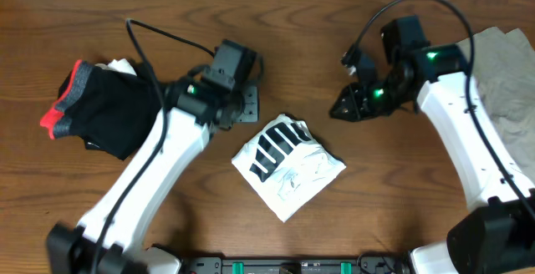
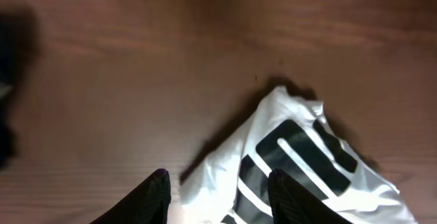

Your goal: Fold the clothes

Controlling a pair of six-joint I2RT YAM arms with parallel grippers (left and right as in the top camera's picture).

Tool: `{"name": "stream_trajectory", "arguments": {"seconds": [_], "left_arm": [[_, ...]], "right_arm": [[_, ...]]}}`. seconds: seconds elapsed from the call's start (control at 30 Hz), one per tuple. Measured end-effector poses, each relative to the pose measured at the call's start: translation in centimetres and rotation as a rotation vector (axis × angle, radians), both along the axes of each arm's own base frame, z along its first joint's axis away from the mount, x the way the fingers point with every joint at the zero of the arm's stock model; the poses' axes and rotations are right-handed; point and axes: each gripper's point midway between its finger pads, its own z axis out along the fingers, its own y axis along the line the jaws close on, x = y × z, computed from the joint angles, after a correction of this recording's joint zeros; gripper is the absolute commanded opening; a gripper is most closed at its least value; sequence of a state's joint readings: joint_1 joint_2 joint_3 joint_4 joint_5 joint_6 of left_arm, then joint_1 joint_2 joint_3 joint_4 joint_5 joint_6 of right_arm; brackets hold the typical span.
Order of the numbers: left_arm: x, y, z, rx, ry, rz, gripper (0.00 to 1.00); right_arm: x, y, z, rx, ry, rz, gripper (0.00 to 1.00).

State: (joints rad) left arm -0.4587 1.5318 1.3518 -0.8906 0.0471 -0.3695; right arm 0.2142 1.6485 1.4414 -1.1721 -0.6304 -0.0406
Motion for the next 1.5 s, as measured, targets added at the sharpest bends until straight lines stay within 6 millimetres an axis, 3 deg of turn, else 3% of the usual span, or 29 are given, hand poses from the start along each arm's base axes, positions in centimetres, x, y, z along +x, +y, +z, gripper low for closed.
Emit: {"name": "stream_trajectory", "arguments": {"seconds": [0.13, 0.23, 0.37, 0.53, 0.7, 0.8, 0.97, 1.13, 1.4, 1.5], "left_arm": [[-0.7, -1.7, -4.9, -0.072, 0.210, -0.028, 0.48], [-2.3, -3.5, -8.4, -0.113, 0.373, -0.060, 0.48], [-4.9, -4.7, -11.4, -0.108, 0.540, -0.088, 0.48], [-8.2, -5.4, -13.7, -0.059, 0.695, -0.115, 0.48], [-9.6, -6.4, -14.6, -0.037, 0.737, -0.151, 0.48], [-10.0, -6.7, -14.5, -0.032, 0.742, -0.164, 0.48], [-10.5, -6.6, -14.4, -0.022, 0.759, -0.164, 0.44], [-9.5, -6.6, -14.8, -0.009, 0.710, -0.168, 0.43], [-9.3, -6.6, -14.8, -0.012, 0.714, -0.125, 0.43], [-9.9, -6.4, -14.3, -0.016, 0.742, -0.108, 0.43]], "right_arm": [[-1.6, 2.4, -2.2, 0.166, 0.055, 0.045, 0.18], [-2.9, 3.1, -4.1, 0.235, 0.097, 0.056, 0.19], [-5.1, 3.2, -6.9, 0.267, 0.161, 0.056, 0.22], [-8.9, 1.9, -11.1, 0.200, 0.302, 0.009, 0.22], [-11.8, -0.9, -15.3, 0.001, 0.418, -0.082, 0.21], [-12.7, -2.4, -16.8, -0.107, 0.449, -0.130, 0.20], [-11.9, -3.7, -17.8, -0.196, 0.413, -0.172, 0.20], [-10.4, -3.8, -16.9, -0.217, 0.376, -0.173, 0.24], [-3.3, -2.4, -12.8, -0.157, 0.145, -0.189, 0.25], [-2.3, -2.7, -12.6, -0.179, 0.106, -0.198, 0.24]]}}
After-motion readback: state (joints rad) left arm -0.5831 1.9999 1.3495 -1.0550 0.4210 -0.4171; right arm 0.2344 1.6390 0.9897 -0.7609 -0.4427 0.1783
